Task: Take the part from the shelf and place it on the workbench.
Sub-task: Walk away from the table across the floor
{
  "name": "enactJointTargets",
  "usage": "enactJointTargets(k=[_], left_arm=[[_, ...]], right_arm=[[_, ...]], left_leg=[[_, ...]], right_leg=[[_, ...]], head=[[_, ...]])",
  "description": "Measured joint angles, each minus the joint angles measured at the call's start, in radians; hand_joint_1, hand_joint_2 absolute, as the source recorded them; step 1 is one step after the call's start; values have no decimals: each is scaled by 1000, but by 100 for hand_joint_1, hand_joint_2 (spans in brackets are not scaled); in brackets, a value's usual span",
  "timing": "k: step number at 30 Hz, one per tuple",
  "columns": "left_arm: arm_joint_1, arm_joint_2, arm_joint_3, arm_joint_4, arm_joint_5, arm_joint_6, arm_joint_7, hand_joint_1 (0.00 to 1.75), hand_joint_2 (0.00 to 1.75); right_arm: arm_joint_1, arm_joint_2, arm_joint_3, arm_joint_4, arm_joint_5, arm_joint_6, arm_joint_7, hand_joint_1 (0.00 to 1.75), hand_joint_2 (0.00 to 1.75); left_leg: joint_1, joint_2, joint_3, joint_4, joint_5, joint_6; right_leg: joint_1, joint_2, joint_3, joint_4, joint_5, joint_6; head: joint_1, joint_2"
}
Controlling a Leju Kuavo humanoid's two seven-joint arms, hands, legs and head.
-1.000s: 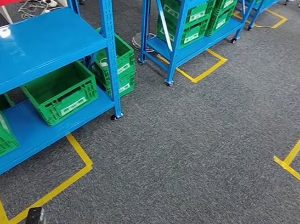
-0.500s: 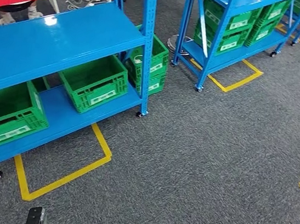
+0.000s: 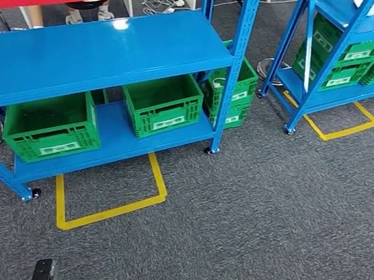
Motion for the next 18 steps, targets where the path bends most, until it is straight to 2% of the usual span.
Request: enactJointTargets(k=[1, 2, 3, 4, 6, 7, 8, 9, 10, 11, 13, 14, 15, 17, 18], left_arm=[[1, 0, 0, 0, -1, 0, 0, 0, 0], [4, 0, 1, 0, -3, 0, -1, 0, 0], [5, 0, 1, 0, -5, 0, -1, 0, 0], [5, 0, 1, 0, -7, 0, -1, 0, 0], [0, 0, 1, 0, -9, -1, -2, 0, 0], [-1, 0, 1, 0, -10, -2, -2, 0, 0], [-2, 0, 2, 0, -11, -2, -2, 0, 0], [-1, 0, 2, 0, -12, -3, -2, 0, 0], [1, 0, 2, 0, -13, -3, -2, 0, 0], [2, 0, 3, 0, -14, -3, -2, 0, 0], [-2, -1, 6, 0, -17, -3, -3, 0, 0], [-5, -1, 8, 0, -18, -3, -3, 0, 0], [-6, -1, 9, 0, -19, -3, -3, 0, 0], [-5, 0, 10, 0, -19, -3, -3, 0, 0], [-3, 0, 11, 0, -19, -3, -3, 0, 0]], right_arm=[[0, 0, 0, 0, -1, 1, -1, 0, 0], [-1, 0, -1, 0, -1, 2, -2, 0, 0], [-1, 0, -2, 0, -1, 3, -4, 0, 0], [0, 0, -3, 0, -1, 4, -6, 0, 0], [4, -1, -4, 0, -1, 6, -8, 0, 0], [6, -2, -4, 0, -1, 6, -8, 0, 0], [8, -2, -5, 0, 0, 6, -8, 0, 0], [8, -3, -5, 0, 0, 6, -8, 0, 0], [7, -4, -6, 0, 0, 6, -9, 0, 0], [6, -4, -6, 0, 0, 6, -9, 0, 0], [5, -4, -7, 0, 0, 6, -11, 0, 0], [5, -5, -7, -1, 0, 6, -12, 0, 0], [5, -6, -8, -1, -1, 6, -13, 0, 0], [4, -7, -10, -1, -2, 7, -14, 0, 0], [3, -7, -11, -2, -2, 8, -14, 0, 0]], left_leg=[[3, -10, -4, -2, 5, -8], [4, -8, -7, -3, 6, -14], [3, 9, -14, 6, -1, -19], [1, 36, -27, 33, -20, -23], [-2, 91, -79, 145, -88, -27], [-3, 103, -110, 215, -121, -28], [-2, 107, -131, 266, -138, -27], [-3, 109, -135, 285, -138, -26], [-3, 112, -119, 265, -119, -24], [-5, 123, -84, 208, -87, -21], [-13, 176, -5, 71, -38, -13], [-16, 197, 19, 26, -28, -7], [-19, 208, 27, 5, -28, -2], [-19, 186, 23, 1, -27, 9], [-16, 174, 22, 1, -25, 14]], right_leg=[[2, -10, 0, 0, 3, -6], [3, -21, 1, -1, 7, -13], [2, -33, 1, -3, 11, -20], [2, -47, 1, -6, 15, -27], [5, -78, -1, -9, 17, -34], [7, -95, -3, -9, 17, -35], [8, -111, -5, -8, 17, -35], [10, -126, -6, -8, 17, -35], [10, -140, -6, -8, 17, -35], [11, -153, -5, -8, 17, -35], [16, -175, -2, -6, 13, -30], [20, -186, -1, -5, 11, -26], [24, -197, 0, -4, 8, -22], [26, -216, 3, -4, 4, -15], [24, -206, 1, 3, -4, -10]], head=[[-1, 0], [0, 0], [-2, 0], [-6, 0], [-14, 0], [-15, 0], [-15, 0], [-15, 0], [-15, 0], [-15, 0], [-17, 0], [-16, 0], [-15, 0], [-11, 0], [-9, 0]])
